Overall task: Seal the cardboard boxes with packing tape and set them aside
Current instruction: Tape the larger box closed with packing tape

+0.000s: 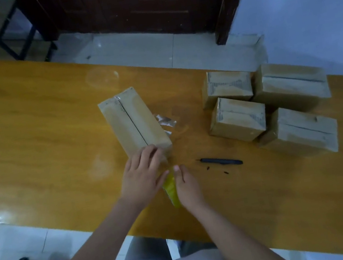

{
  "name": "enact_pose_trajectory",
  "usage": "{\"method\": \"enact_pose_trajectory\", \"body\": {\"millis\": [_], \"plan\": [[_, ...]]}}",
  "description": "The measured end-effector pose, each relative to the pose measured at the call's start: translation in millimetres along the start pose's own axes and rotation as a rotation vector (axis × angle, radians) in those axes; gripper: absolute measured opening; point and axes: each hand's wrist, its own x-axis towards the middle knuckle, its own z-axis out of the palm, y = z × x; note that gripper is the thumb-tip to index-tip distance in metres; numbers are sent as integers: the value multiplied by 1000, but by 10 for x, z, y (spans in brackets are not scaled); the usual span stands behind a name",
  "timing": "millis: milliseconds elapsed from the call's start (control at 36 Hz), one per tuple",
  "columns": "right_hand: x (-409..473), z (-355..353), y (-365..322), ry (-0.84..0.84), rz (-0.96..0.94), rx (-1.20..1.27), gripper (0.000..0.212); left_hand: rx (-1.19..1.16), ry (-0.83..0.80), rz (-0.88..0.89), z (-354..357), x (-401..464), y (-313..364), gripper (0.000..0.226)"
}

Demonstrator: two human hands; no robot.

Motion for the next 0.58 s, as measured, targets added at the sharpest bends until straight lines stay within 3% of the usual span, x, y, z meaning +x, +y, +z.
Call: {"method": "enact_pose_trajectory", "body": {"millis": [111, 222, 278, 361, 444, 583], "plan": [[65, -205, 68, 25, -24, 15, 30, 36, -68, -31, 71, -73, 69, 79], [270, -605, 405, 319, -88, -625, 44, 36, -154, -82, 43, -55, 96, 90], [331, -812, 611, 273, -88, -789, 50, 29, -189, -92, 27, -56, 83, 95], [391, -1045, 855, 172, -131, -905, 33, 14, -231, -139, 0, -41, 68, 107], [443, -1187, 847, 92, -200, -847, 26, 16, -267, -180, -22, -23, 75, 112], [352, -1212, 518, -2, -245, -464, 26, 37, -271, -185, -22, -26, 77, 112]]}}
